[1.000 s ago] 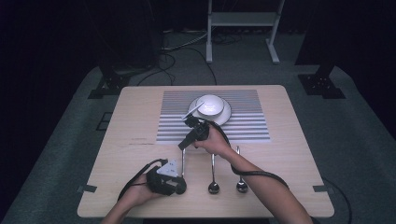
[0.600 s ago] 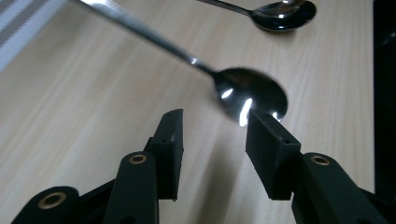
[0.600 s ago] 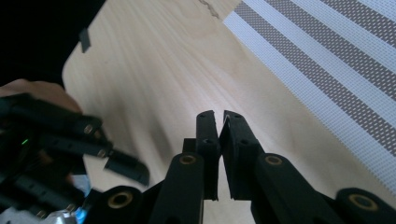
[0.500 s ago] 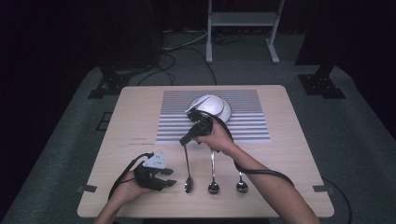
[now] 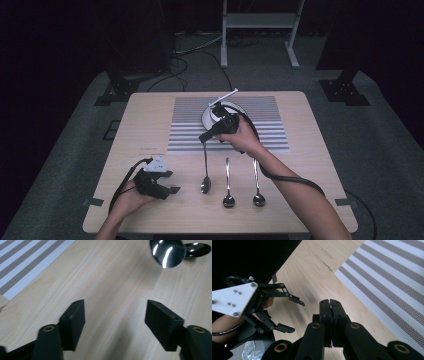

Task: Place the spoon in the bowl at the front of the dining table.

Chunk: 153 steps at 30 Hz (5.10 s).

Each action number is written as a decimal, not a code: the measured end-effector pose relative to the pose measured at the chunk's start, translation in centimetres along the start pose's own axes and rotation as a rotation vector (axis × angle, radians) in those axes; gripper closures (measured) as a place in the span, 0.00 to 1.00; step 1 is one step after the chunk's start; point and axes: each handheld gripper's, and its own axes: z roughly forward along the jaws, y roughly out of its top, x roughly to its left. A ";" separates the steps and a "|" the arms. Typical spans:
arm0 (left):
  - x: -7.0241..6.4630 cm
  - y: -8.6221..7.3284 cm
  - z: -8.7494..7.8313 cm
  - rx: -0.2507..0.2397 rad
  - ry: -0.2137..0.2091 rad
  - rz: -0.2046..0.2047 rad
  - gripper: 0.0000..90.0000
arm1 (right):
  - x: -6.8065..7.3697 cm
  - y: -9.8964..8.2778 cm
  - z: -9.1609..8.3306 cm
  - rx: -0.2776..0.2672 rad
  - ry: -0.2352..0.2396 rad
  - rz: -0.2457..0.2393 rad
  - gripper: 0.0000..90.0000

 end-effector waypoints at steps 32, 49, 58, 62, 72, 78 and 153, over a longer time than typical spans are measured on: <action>2.0 -0.9 -0.9 -0.045 0.079 -0.121 0.10 | -1.1 0.9 -4.5 -0.117 -0.029 0.036 0.98; 1.9 -0.9 -0.6 -0.044 0.081 -0.106 0.10 | -2.9 1.7 -7.1 -0.191 -0.094 0.087 0.98; 1.9 -0.9 -0.7 -0.047 0.082 -0.104 0.10 | -4.0 2.5 -8.1 -0.238 -0.123 0.125 0.98; 1.8 -0.8 -0.7 -0.049 0.085 -0.100 0.10 | -4.3 2.8 -8.5 -0.255 -0.131 0.135 0.98; 1.8 -0.8 -0.7 -0.047 0.085 -0.100 0.10 | -5.4 3.3 -9.5 -0.306 -0.174 0.178 0.98; 1.9 -0.9 -0.7 -0.048 0.086 -0.100 0.10 | -6.0 3.8 -10.2 -0.334 -0.201 0.202 0.98; 1.7 -0.9 -0.5 -0.049 0.082 -0.089 0.10 | -12.5 4.4 -10.9 -0.424 -0.478 0.367 0.97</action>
